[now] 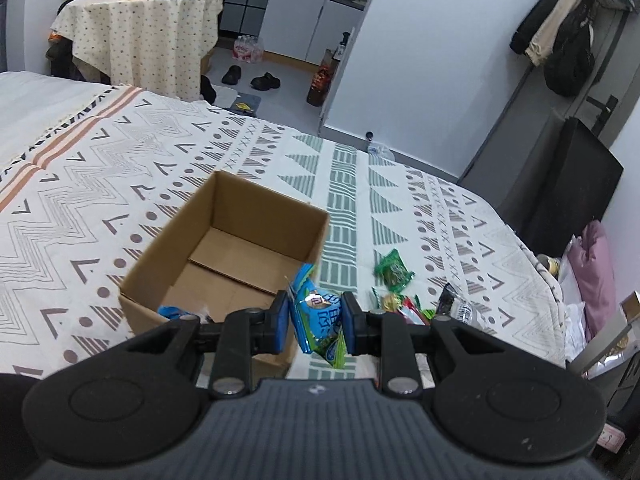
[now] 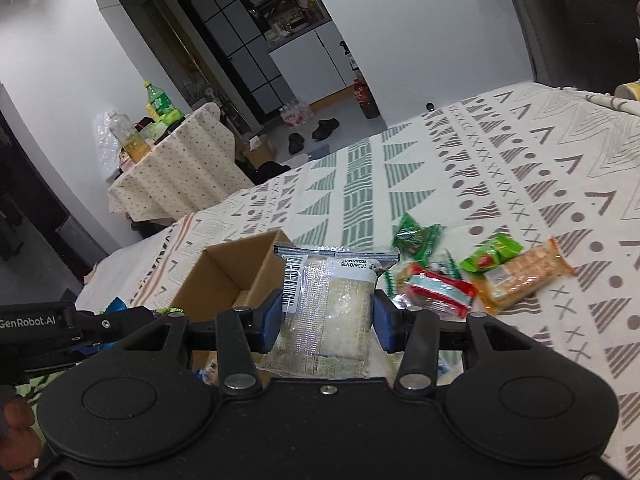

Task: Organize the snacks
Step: 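Carry both snacks into the cardboard box and open both tools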

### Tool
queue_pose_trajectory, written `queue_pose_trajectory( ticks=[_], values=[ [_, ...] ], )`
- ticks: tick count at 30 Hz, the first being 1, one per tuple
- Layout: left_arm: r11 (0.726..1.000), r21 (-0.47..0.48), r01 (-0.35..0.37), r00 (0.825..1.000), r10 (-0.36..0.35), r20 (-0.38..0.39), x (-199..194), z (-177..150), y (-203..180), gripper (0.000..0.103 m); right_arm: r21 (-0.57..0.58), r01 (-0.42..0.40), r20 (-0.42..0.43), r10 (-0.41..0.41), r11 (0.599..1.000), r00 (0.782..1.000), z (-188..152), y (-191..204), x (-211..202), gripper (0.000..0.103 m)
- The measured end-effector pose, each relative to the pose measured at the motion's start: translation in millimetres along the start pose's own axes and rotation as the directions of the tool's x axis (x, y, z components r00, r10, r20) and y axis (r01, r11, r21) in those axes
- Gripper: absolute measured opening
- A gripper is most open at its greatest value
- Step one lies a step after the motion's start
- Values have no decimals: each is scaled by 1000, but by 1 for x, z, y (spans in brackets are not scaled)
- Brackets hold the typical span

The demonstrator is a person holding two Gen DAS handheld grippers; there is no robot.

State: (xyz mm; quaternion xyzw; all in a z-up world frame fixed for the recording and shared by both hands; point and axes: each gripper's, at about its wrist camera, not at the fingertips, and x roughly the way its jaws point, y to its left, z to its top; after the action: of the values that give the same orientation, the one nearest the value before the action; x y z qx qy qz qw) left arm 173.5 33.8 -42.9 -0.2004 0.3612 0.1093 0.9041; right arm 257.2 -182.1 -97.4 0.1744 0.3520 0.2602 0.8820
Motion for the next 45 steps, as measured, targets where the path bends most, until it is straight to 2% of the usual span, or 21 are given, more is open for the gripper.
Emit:
queue_pose_trajectory(
  ticks=[10,21,23,25,32,34,38,43,45],
  values=[
    [998,-51,-37,999,37,5,1,17,43,26,-22,-25,10,26,999,1000,1,30,11,46],
    [997,-73,-26,999,25,-23,26,31,77,27,-29,-44,-24,43,999,999,-1,56,38,46],
    [996,-82,-17,1000,15,-24,32,33,80,30,-32,-48,-29,47,998,998,0,61,43,46],
    [996,-93,-16,999,12,-39,39,34,84,42,-29,-53,-33,52,998,998,1,64,48,46],
    [993,-93,-72,996,66,-65,45,35,94,66,-12,-101,-70,100,995,993,2,77,64,46],
    [992,-90,-83,995,77,-67,42,34,96,72,5,-139,-78,138,990,987,2,80,68,52],
    [993,-76,-95,993,89,-75,38,34,97,80,-6,-169,-79,168,986,983,0,85,65,57],
    [990,-68,-121,989,114,-99,33,29,93,82,11,-131,-74,132,991,989,1,78,53,62],
    [990,-53,-127,987,121,-106,30,26,88,85,19,-111,-69,112,994,991,1,73,48,68]
  ],
)
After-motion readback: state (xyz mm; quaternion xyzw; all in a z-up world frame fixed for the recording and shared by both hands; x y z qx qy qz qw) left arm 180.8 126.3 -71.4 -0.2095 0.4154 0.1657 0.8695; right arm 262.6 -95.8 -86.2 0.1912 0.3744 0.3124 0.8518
